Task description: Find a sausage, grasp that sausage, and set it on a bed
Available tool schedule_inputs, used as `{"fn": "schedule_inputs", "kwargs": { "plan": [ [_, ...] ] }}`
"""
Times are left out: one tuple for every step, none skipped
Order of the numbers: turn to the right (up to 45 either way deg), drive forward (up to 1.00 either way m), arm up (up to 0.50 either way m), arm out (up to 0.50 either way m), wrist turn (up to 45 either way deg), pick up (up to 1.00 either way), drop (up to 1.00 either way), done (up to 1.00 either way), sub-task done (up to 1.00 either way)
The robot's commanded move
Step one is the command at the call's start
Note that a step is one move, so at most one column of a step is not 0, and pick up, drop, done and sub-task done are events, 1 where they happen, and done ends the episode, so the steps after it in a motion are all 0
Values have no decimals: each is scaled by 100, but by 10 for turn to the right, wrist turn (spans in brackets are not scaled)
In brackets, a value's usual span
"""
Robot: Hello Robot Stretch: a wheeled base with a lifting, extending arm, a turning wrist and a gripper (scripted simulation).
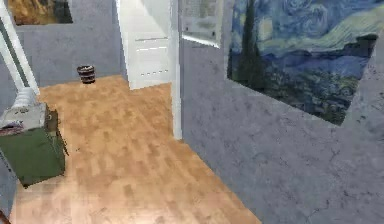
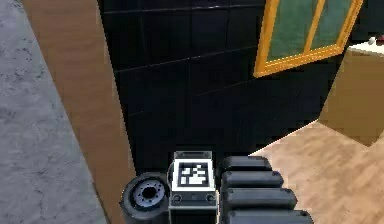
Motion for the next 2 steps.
{"fn": "schedule_inputs", "kwargs": {
  "plan": [
    [-210, 0, 0, 0, 0, 0, 0, 0, 0],
    [0, 100, 0, 0, 0, 0, 0, 0, 0]
  ]
}}
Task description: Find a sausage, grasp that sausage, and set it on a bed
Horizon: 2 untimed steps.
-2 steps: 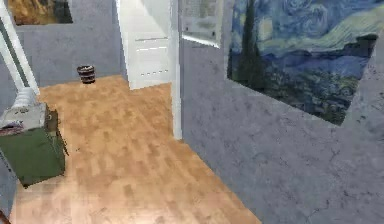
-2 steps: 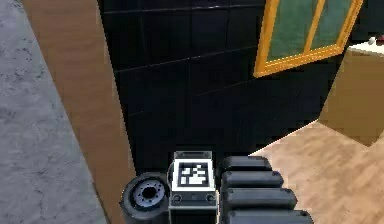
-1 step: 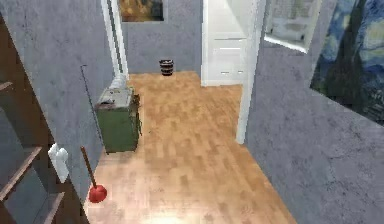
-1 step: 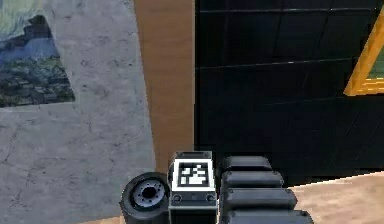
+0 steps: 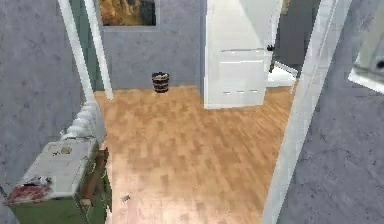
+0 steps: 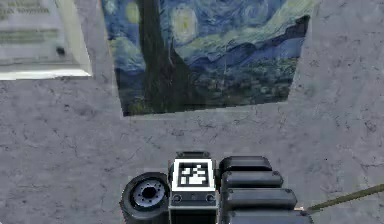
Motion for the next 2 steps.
{"fn": "schedule_inputs", "kwargs": {
  "plan": [
    [0, 100, 0, 0, 0, 0, 0, 0, 0],
    [-120, 0, 0, 0, 0, 0, 0, 0, 0]
  ]
}}
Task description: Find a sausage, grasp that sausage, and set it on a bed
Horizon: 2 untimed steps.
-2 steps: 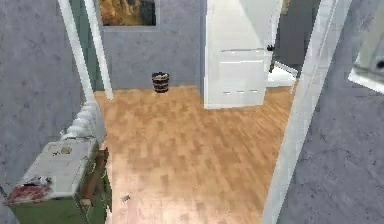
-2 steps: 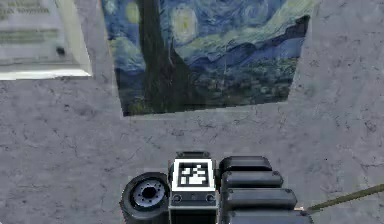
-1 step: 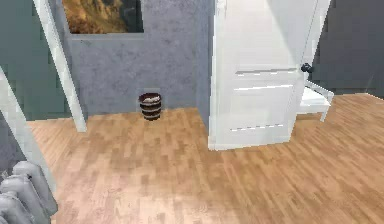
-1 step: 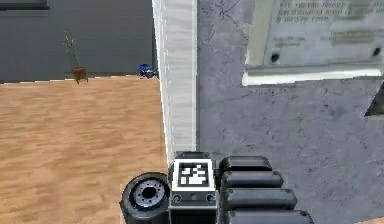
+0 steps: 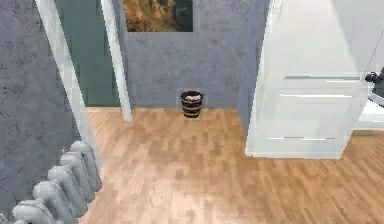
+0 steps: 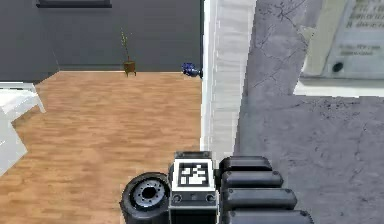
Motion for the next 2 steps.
{"fn": "schedule_inputs", "kwargs": {
  "plan": [
    [0, 10, 0, 0, 0, 0, 0, 0, 0],
    [450, 0, 0, 0, 0, 0, 0, 0, 0]
  ]
}}
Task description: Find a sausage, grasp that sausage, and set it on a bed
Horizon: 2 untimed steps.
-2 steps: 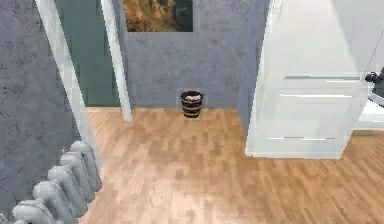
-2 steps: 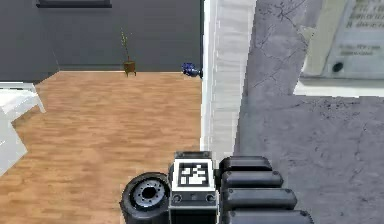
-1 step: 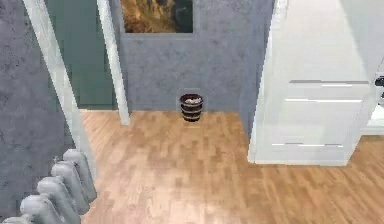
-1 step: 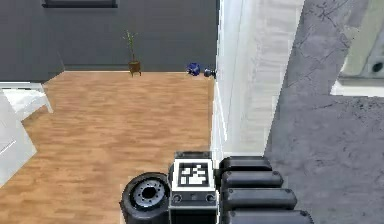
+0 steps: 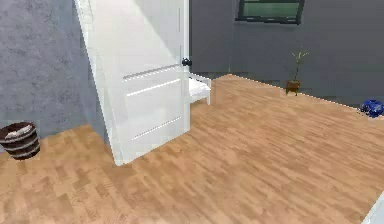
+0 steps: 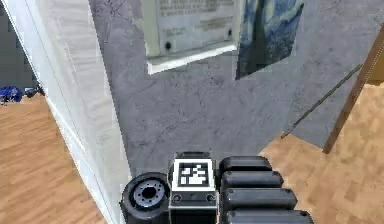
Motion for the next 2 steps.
{"fn": "schedule_inputs", "kwargs": {
  "plan": [
    [210, 0, 0, 0, 0, 0, 0, 0, 0],
    [0, 40, 0, 0, 0, 0, 0, 0, 0]
  ]
}}
